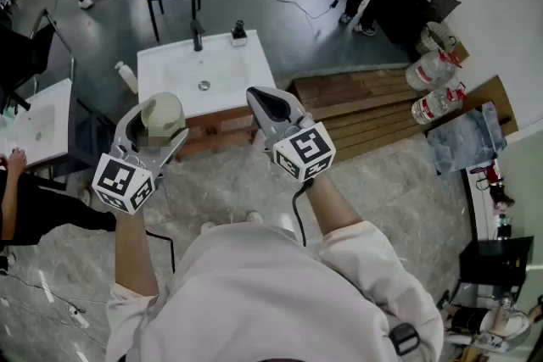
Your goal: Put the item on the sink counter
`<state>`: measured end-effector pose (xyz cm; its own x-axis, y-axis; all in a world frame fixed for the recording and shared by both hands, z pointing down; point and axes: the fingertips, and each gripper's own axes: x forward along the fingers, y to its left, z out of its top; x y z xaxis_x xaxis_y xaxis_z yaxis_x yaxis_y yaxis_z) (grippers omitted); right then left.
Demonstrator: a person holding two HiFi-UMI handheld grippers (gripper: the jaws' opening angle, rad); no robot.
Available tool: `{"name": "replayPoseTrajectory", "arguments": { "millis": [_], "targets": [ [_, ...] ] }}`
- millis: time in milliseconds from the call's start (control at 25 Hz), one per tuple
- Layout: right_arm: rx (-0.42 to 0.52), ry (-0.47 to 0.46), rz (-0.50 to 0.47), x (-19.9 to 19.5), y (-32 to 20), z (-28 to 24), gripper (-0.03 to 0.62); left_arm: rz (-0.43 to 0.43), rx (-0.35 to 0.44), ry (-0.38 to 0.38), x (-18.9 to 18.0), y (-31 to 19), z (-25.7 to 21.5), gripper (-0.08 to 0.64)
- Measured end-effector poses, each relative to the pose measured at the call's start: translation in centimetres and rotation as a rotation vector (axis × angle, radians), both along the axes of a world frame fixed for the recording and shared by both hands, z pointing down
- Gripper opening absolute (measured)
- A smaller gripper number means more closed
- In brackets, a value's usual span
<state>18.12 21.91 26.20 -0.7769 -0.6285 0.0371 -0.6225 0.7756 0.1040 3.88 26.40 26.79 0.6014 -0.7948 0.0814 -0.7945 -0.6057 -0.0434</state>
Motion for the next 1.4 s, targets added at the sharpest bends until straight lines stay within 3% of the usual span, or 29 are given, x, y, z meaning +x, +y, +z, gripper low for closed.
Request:
{"name": "replayPoseTrajectory", "arguments": {
  "millis": [840,1400],
  "targets": [
    [-0.019,-0.020,0.017,-1.0,-0.2,0.7,0.005,0.002,-0.011,0.010,-1.4,-0.3,0.9,0.379],
    [-0.015,-0.006,0.062,-4.4,-0.8,1.0,0.005,0.047,-0.015,0.013,-4.6,-1.5,1.1,0.379]
  ]
}}
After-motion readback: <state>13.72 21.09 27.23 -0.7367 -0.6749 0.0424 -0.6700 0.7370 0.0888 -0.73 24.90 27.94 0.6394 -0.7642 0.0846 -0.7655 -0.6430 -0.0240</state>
